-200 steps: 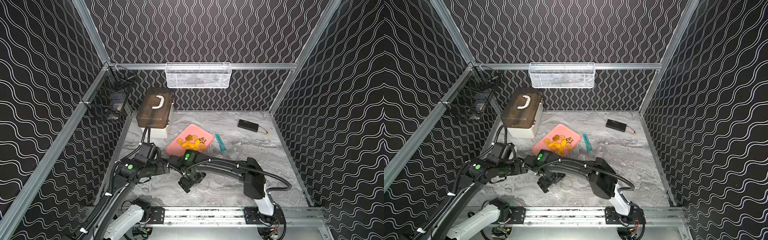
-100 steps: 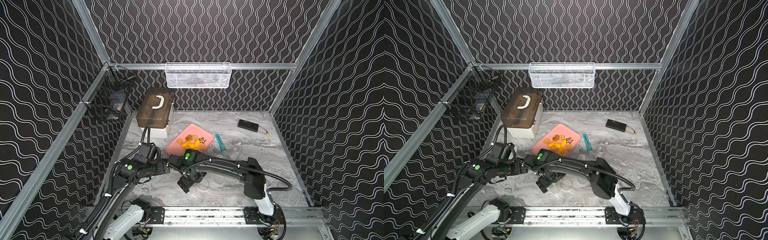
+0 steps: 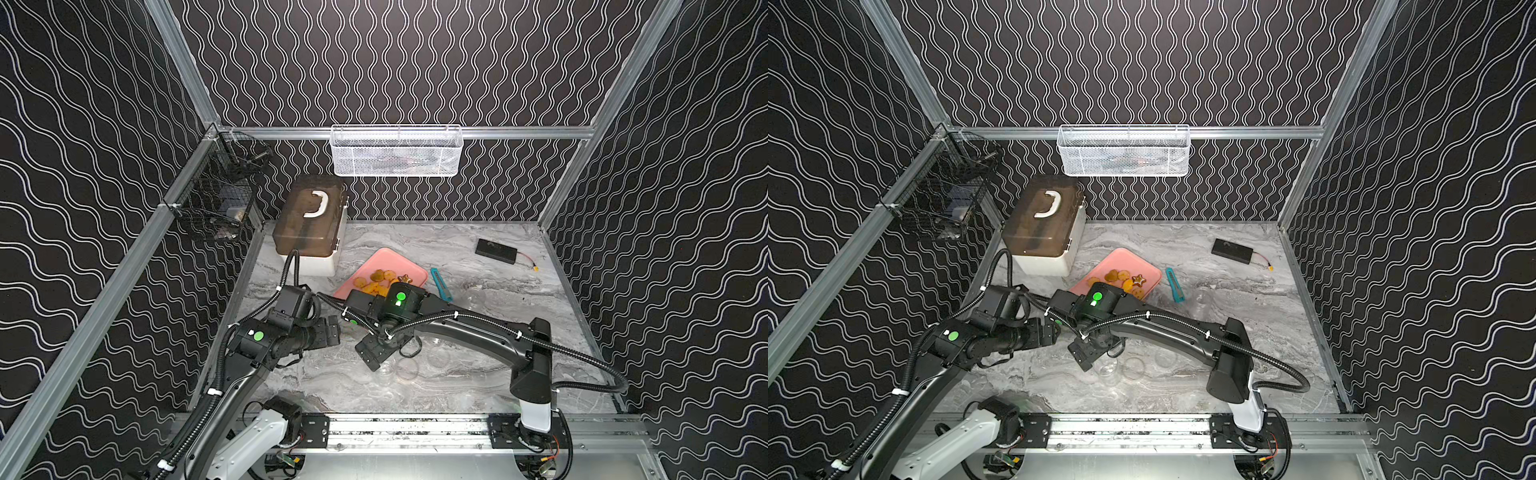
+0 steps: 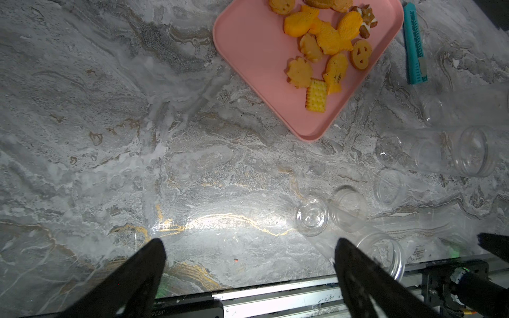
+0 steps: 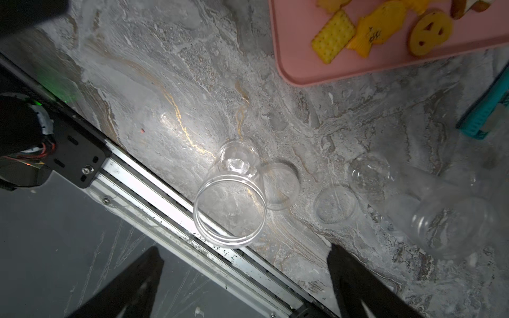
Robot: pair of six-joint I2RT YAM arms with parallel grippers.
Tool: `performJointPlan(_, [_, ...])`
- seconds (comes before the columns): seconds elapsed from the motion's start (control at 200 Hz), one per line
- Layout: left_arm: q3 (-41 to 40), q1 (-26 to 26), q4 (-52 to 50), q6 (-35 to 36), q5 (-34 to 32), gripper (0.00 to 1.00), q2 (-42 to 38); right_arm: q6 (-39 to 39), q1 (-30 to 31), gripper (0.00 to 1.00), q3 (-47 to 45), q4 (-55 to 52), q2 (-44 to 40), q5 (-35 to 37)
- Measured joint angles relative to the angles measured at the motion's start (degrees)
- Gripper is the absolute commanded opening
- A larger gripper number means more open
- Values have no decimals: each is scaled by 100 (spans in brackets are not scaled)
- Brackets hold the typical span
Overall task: Pour the cookies out of the jar
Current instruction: Place the jar at the center of the board, then reset both arms
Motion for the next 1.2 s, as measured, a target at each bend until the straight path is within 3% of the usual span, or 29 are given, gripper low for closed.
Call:
performJointPlan(0.465, [0,9,7,0,4,99,20,85,-535,98,-498,592,-1541,-2])
performJointPlan(0.786, [2,26,9,2,9,99,17,190,-1794,100,-1622,1541,-3123,-365])
performJointPlan(1.196, [107,131,50,9,90,99,83,341,-3344,100,-2887,2494,-4183,-780])
